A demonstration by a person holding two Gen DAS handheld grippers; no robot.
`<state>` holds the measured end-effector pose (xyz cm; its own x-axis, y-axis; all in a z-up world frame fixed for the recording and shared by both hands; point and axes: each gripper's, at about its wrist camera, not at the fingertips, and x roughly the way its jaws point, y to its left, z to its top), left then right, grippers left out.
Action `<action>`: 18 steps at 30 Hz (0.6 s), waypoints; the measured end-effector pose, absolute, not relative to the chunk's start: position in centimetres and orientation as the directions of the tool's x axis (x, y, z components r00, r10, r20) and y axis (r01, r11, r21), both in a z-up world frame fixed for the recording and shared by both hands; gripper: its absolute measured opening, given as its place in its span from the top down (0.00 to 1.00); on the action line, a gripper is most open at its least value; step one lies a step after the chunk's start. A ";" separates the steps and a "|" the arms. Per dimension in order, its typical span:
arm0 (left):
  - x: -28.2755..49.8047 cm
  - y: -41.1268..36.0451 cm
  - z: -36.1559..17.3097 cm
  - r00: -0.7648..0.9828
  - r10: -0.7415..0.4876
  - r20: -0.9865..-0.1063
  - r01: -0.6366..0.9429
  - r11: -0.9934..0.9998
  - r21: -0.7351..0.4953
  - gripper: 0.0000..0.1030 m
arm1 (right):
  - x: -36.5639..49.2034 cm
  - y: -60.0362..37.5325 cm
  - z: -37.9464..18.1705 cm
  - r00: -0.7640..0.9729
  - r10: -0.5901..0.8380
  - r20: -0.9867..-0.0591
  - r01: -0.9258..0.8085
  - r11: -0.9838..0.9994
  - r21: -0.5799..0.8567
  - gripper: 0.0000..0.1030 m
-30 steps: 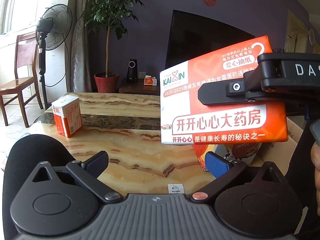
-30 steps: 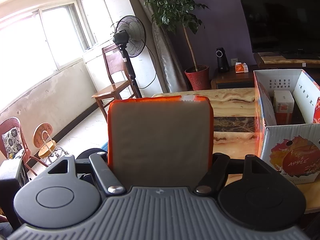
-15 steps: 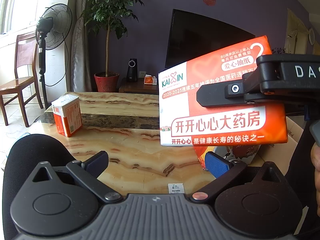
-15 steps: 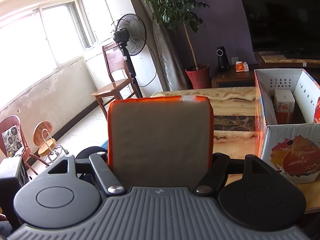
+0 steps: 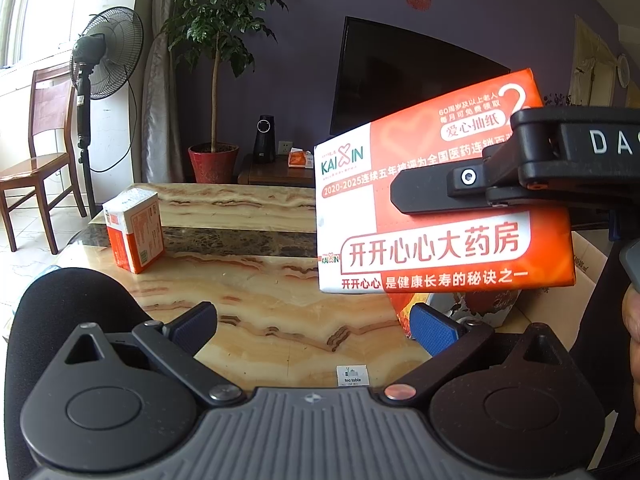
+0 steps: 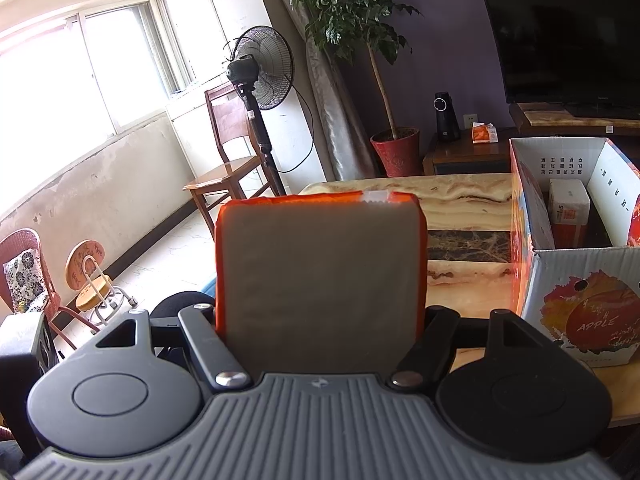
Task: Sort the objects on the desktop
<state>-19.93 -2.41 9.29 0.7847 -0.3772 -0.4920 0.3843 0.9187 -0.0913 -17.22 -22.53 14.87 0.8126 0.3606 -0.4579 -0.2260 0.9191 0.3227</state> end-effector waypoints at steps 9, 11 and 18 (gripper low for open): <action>-19.9 -2.5 9.3 0.784 -0.377 -0.492 0.385 0.919 -0.091 0.01 | -17.4 -22.3 14.8 0.812 0.362 -0.458 -0.230 0.920 0.318 0.29; -19.9 -2.5 9.3 0.785 -0.377 -0.492 0.385 0.919 -0.091 0.01 | -17.4 -22.3 14.8 0.812 0.362 -0.458 -0.231 0.920 0.318 0.29; -19.9 -2.5 9.2 0.785 -0.377 -0.492 0.384 0.919 -0.091 0.01 | -17.5 -22.2 14.8 0.812 0.362 -0.457 -0.231 0.919 0.318 0.29</action>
<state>-19.86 -2.51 9.23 0.7850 -0.3770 -0.4916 0.3844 0.9187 -0.0907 -17.53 -22.24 14.84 0.8122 0.3623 -0.4572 -0.2311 0.9195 0.3181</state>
